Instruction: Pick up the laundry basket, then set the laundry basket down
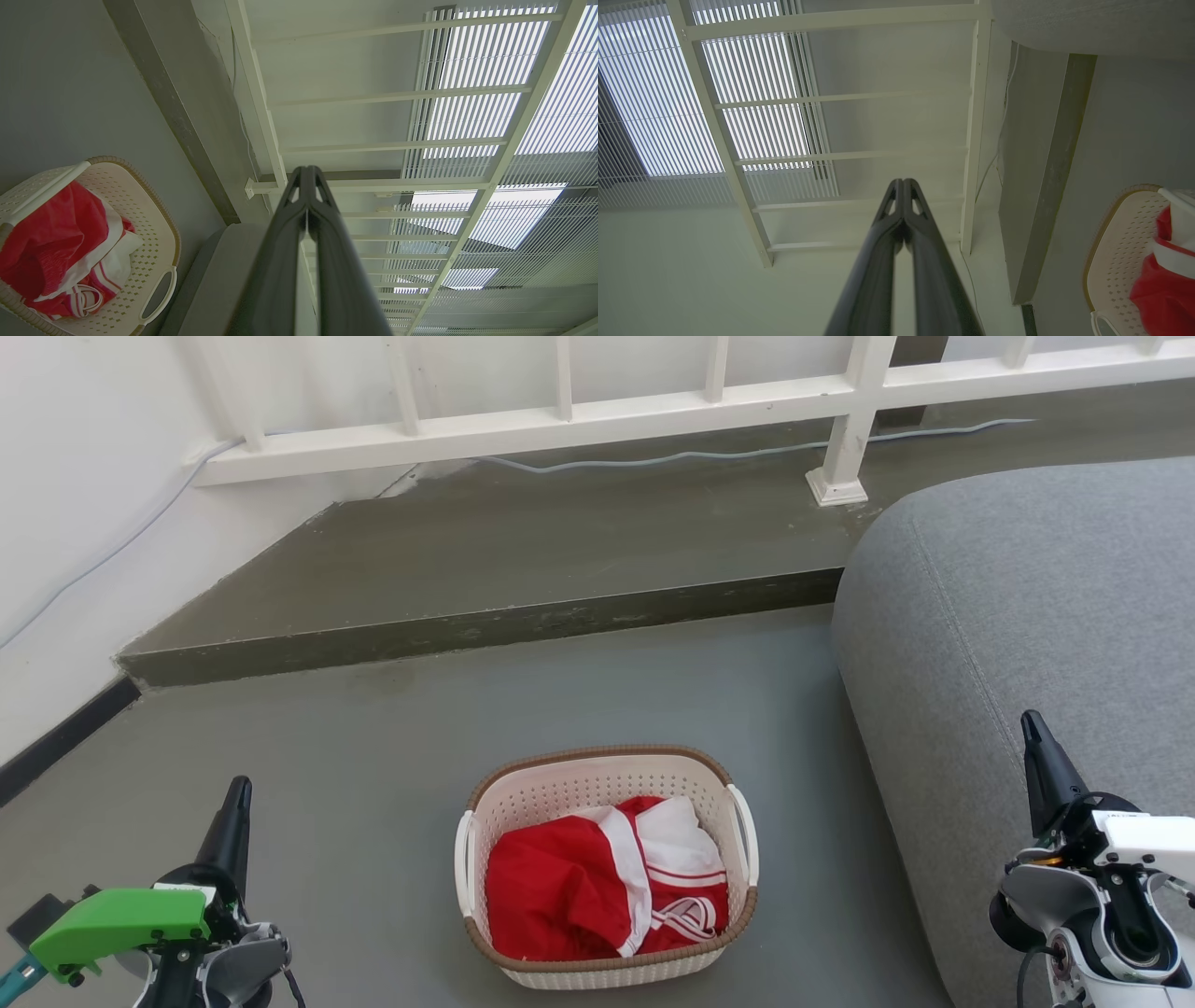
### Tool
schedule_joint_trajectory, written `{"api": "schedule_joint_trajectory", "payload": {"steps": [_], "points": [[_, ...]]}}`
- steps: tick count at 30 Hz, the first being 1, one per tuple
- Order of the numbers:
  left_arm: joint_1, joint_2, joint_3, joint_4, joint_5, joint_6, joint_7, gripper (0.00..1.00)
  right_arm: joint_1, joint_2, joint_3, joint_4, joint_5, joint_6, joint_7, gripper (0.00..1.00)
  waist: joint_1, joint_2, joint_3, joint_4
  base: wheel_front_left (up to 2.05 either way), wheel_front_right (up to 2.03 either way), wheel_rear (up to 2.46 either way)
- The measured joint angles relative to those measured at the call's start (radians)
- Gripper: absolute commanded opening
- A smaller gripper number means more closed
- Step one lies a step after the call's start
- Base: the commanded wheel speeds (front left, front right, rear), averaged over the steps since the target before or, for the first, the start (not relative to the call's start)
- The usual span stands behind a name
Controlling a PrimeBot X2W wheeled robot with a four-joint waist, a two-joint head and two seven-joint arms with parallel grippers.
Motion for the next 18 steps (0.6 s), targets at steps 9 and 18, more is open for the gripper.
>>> {"api": "schedule_joint_trajectory", "payload": {"steps": [9, 18], "points": [[0.000, 0.000, 0.000, 0.000, 0.000, 0.000, 0.000, 0.00, 0.000, 0.000, -0.001, 0.000, 0.000, 0.000, 0.000, 0.00, 0.0000, 0.0000, 0.000, 0.000, 0.00, 0.00, 0.00], [0.000, 0.000, 0.000, 0.000, 0.000, 0.000, 0.000, 0.00, 0.000, 0.000, -0.001, 0.000, -0.001, 0.000, 0.000, 0.00, 0.0000, 0.0000, 0.000, 0.000, 0.00, 0.00, 0.00]]}}
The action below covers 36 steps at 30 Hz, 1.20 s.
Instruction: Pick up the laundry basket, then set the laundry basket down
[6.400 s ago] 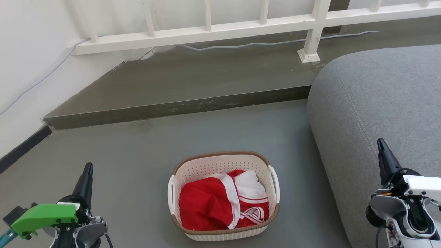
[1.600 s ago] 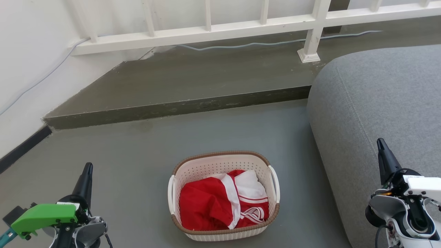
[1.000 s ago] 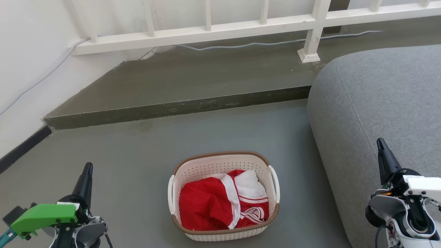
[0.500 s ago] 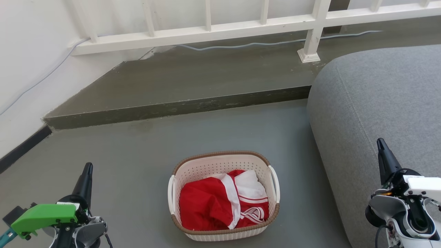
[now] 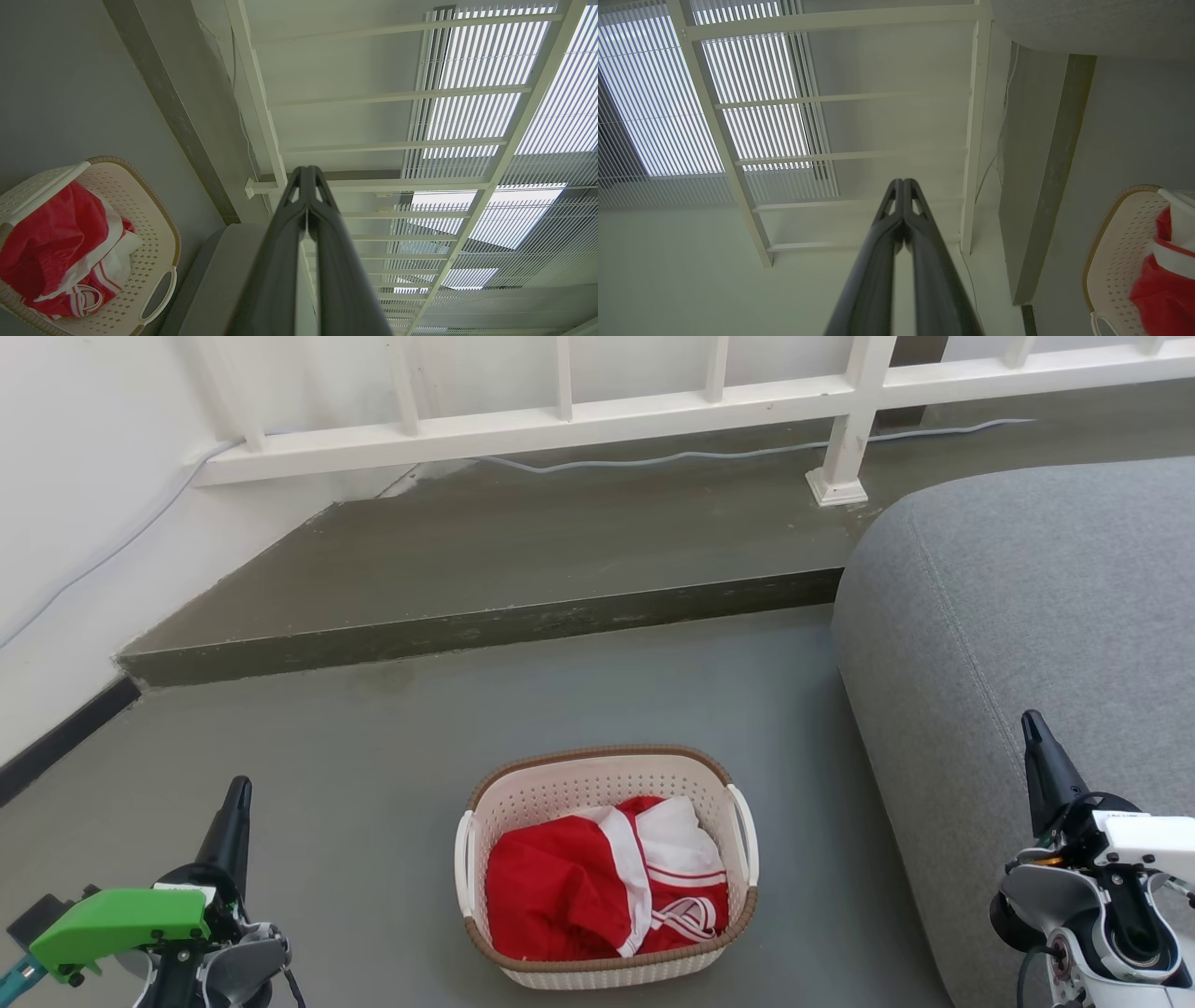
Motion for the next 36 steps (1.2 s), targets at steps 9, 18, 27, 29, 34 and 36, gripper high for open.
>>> {"api": "schedule_joint_trajectory", "payload": {"steps": [9, 18, 27, 29, 34, 36], "points": [[0.000, 0.000, 0.000, 0.000, 0.000, 0.000, 0.000, 0.00, 0.000, 0.000, -0.001, 0.000, 0.000, 0.001, 0.000, 0.00, 0.0000, 0.0000, 0.000, 0.000, 0.00, 0.00, 0.00], [0.000, 0.000, 0.000, 0.000, 0.000, 0.000, 0.000, 0.00, 0.000, 0.000, -0.001, 0.000, 0.000, 0.003, 0.000, 0.00, 0.0000, 0.0000, 0.000, 0.000, 0.00, 0.00, 0.00], [0.000, 0.000, 0.000, 0.000, 0.000, 0.000, 0.000, 0.00, 0.000, 0.001, -0.001, 0.000, 0.000, 0.003, 0.000, 0.00, 0.0000, 0.0000, 0.000, 0.000, 0.00, 0.00, 0.00], [0.000, 0.000, 0.000, 0.000, 0.000, 0.000, 0.000, 0.00, 0.000, 0.001, -0.002, 0.000, 0.000, 0.003, 0.000, 0.00, 0.0000, 0.0000, 0.000, 0.000, 0.00, 0.00, 0.00], [0.000, 0.000, 0.000, 0.000, 0.000, 0.000, 0.000, 0.00, 0.000, 0.001, -0.002, 0.000, 0.000, 0.003, 0.000, 0.00, 0.0000, 0.0000, 0.000, 0.000, 0.00, 0.00, 0.00], [0.000, 0.000, 0.000, 0.000, 0.000, 0.000, 0.000, 0.00, 0.000, 0.001, -0.002, 0.000, 0.000, 0.003, 0.000, 0.00, 0.0000, 0.0000, 0.000, 0.000, 0.00, 0.00, 0.00]]}}
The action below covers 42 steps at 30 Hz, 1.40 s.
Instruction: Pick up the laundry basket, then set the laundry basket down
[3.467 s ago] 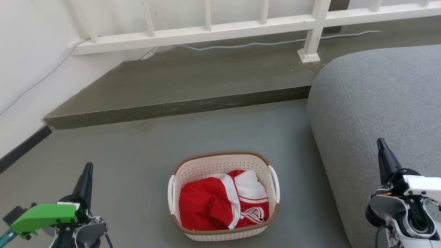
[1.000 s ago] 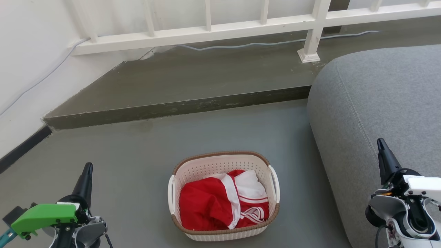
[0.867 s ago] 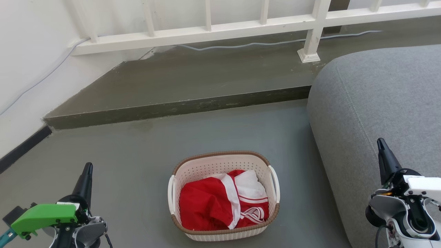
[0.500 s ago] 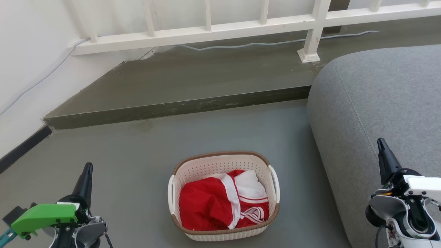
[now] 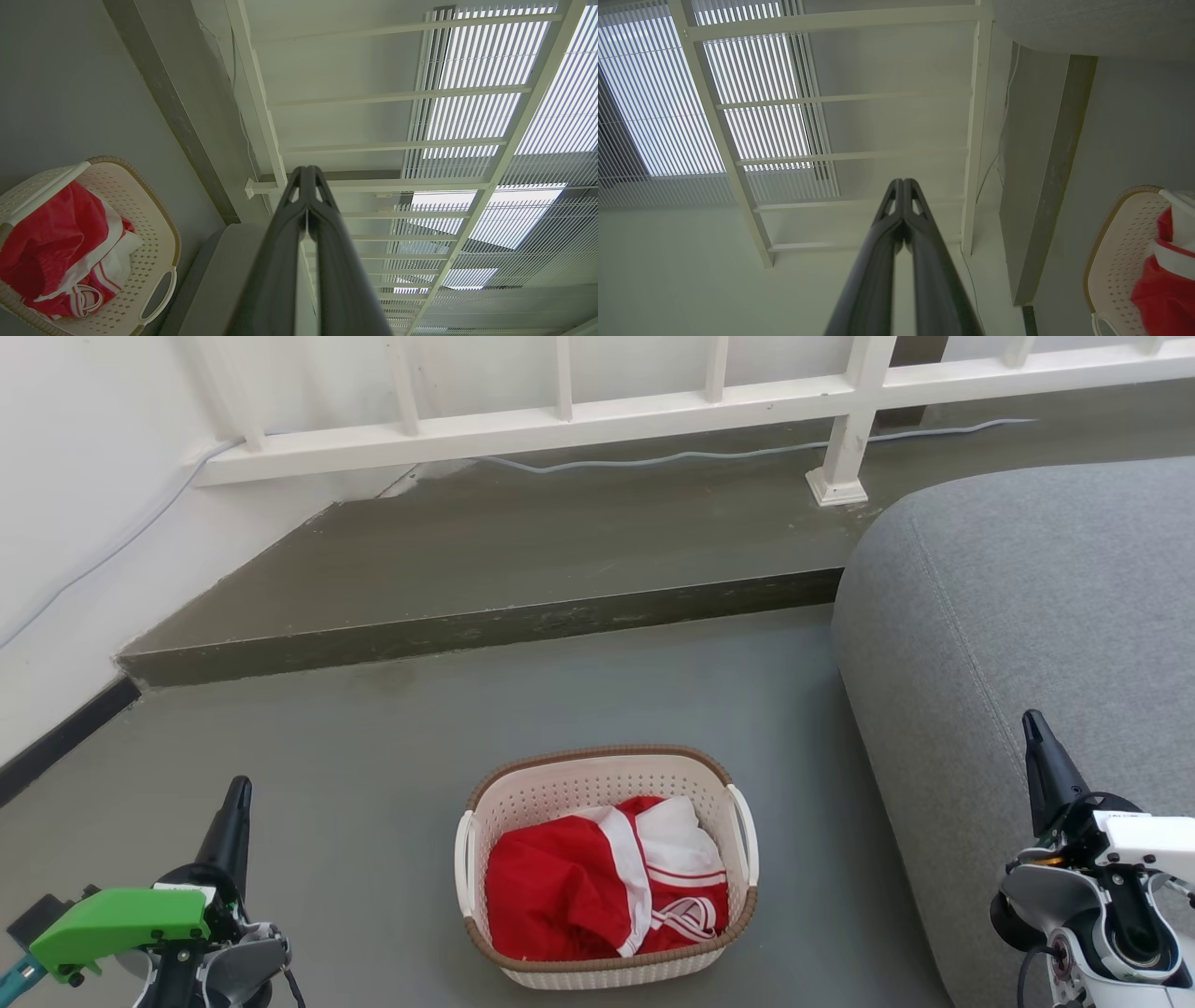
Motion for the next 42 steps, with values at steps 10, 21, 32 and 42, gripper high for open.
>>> {"api": "schedule_joint_trajectory", "payload": {"steps": [10, 21, 32, 42], "points": [[0.000, 0.000, 0.000, 0.000, 0.000, 0.000, 0.000, 0.00, 0.000, 0.000, -0.001, 0.000, 0.000, 0.000, 0.000, 0.00, 0.0000, 0.0000, 0.000, 0.000, 0.00, 0.00, 0.00], [0.000, 0.000, 0.000, 0.000, 0.000, 0.000, 0.000, 0.00, 0.000, 0.000, -0.002, 0.000, 0.000, 0.000, 0.000, 0.00, 0.0000, 0.0000, 0.000, 0.000, 0.00, 0.00, 0.00], [0.000, 0.000, 0.000, 0.000, 0.000, 0.000, 0.000, 0.00, 0.000, 0.001, -0.002, 0.000, 0.000, 0.000, 0.000, 0.00, 0.0000, 0.0000, 0.000, 0.000, 0.00, 0.00, 0.00], [0.000, 0.000, 0.000, 0.000, 0.000, 0.000, 0.000, 0.00, 0.000, 0.001, -0.003, 0.000, 0.000, 0.000, 0.000, 0.00, 0.0000, 0.0000, 0.000, 0.000, 0.00, 0.00, 0.00]]}}
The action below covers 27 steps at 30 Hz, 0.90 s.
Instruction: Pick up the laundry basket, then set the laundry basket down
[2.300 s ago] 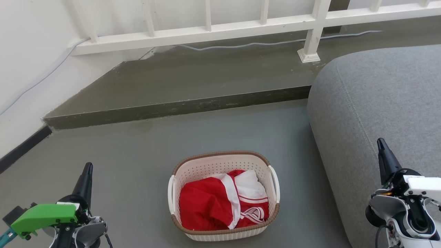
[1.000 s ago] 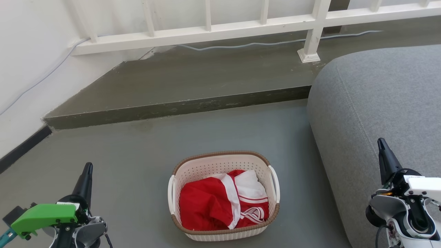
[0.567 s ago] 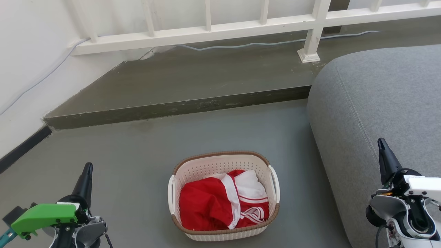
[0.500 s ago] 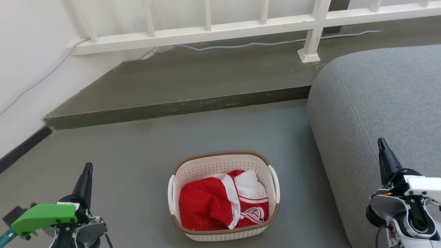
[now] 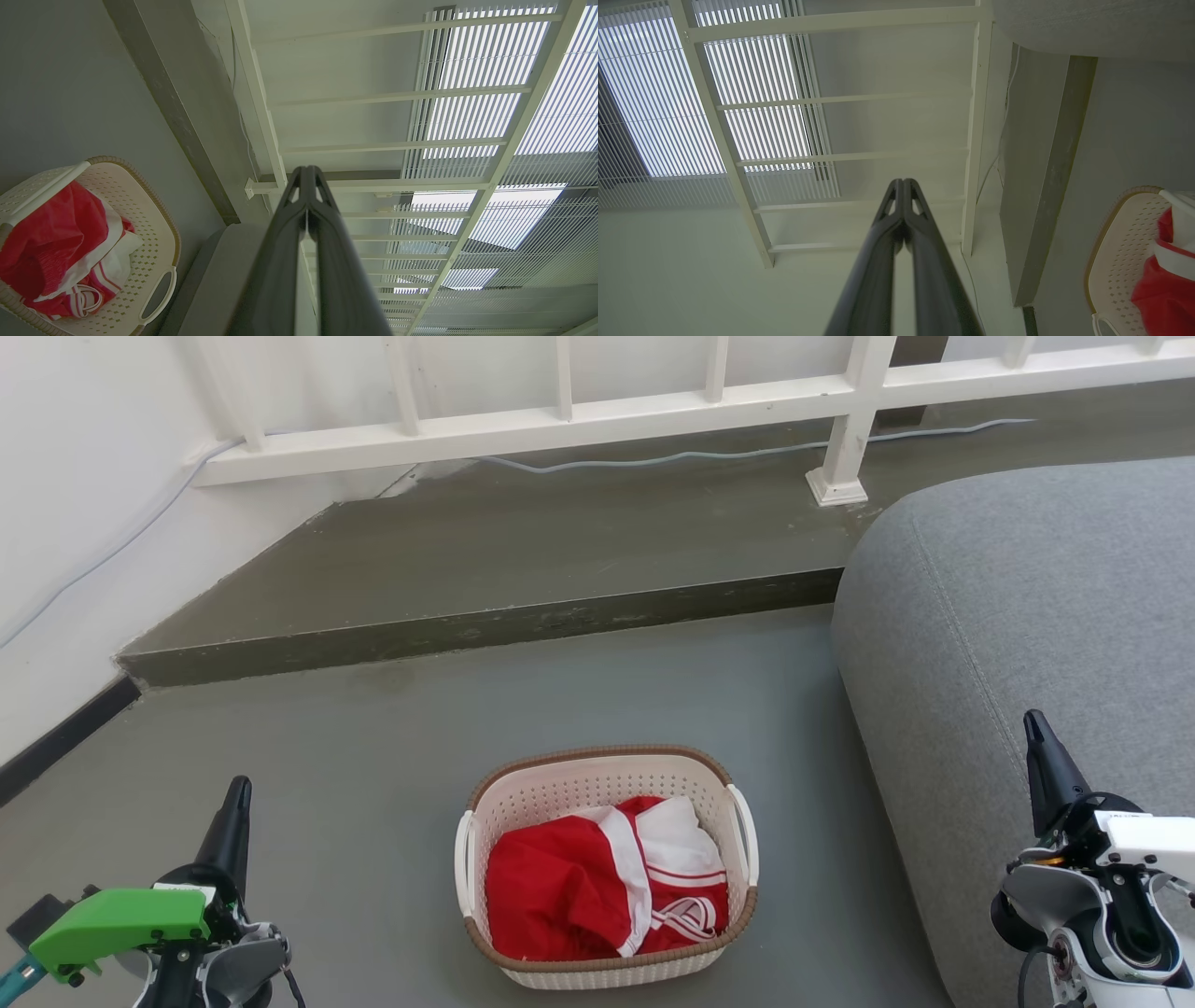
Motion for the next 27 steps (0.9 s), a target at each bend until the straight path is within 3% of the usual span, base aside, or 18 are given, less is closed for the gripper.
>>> {"api": "schedule_joint_trajectory", "payload": {"steps": [27], "points": [[0.000, 0.000, 0.000, 0.000, 0.000, 0.000, 0.000, 0.00, 0.000, 0.000, -0.002, 0.000, 0.000, 0.000, 0.001, 0.00, 0.0000, 0.0000, 0.000, 0.000, 0.00, 0.00, 0.00]]}}
